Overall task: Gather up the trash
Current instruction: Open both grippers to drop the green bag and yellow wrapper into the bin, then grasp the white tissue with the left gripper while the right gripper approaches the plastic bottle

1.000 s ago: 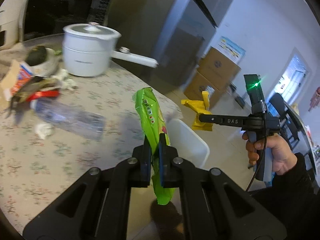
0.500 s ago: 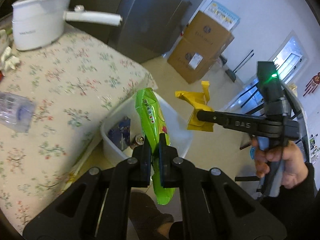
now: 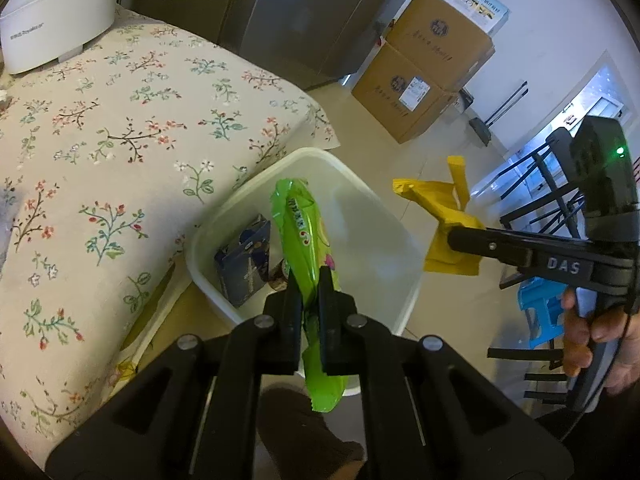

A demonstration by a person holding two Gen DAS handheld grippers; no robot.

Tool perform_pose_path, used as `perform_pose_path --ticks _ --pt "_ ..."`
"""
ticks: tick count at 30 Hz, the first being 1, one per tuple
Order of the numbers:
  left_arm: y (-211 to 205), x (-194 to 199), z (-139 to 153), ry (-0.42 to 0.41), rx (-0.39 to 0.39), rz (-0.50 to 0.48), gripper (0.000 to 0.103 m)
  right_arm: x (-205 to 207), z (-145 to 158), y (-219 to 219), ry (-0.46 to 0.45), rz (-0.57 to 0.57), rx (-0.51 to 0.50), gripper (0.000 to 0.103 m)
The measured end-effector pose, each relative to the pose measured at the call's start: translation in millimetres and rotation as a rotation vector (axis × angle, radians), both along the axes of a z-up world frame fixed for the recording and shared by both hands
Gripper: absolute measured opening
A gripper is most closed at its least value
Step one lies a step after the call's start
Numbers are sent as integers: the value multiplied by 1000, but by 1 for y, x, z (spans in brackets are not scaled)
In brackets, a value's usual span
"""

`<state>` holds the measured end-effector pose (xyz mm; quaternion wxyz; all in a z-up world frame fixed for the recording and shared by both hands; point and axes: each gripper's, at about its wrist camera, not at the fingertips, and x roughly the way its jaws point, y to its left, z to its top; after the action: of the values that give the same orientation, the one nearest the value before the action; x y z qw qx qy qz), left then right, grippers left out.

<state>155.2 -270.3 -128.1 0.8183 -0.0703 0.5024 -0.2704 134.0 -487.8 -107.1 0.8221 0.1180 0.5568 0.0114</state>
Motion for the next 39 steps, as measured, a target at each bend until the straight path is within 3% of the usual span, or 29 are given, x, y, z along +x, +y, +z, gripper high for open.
perform_pose_path --ticks 5,7,9,12,16,21,27,28,30,31,32,39 --pt "4 1 0 -22 8 -1 10 4 -2 3 6 -8 -1 18" --pt "6 -2 6 -51 32 -13 19 5 -2 5 10 -9 -5 18" --pt "9 -5 12 -82 54 -21 40 6 -4 6 15 -6 -12 18" --pt "16 -11 20 -128 95 -27 57 7 -6 8 26 -3 -15 18" --pt "38 -18 27 -151 138 -11 65 11 -8 14 37 6 -20 18" --pt "76 -29 36 -176 142 36 81 16 -15 23 65 18 -30 18" --pt "127 -40 45 -198 174 97 85 25 -21 32 88 9 -42 21" --pt "138 -42 47 -203 172 114 86 26 -22 33 91 6 -40 25" --pt "158 -44 50 -212 176 152 91 28 -23 36 102 -3 -46 43" --pt "169 -46 51 -216 179 170 91 29 -22 38 99 -7 -49 61" --pt "176 -48 51 -219 183 183 92 30 -21 40 91 -10 -51 69" --pt "239 -54 49 -207 204 314 94 44 -6 72 56 33 -51 71"
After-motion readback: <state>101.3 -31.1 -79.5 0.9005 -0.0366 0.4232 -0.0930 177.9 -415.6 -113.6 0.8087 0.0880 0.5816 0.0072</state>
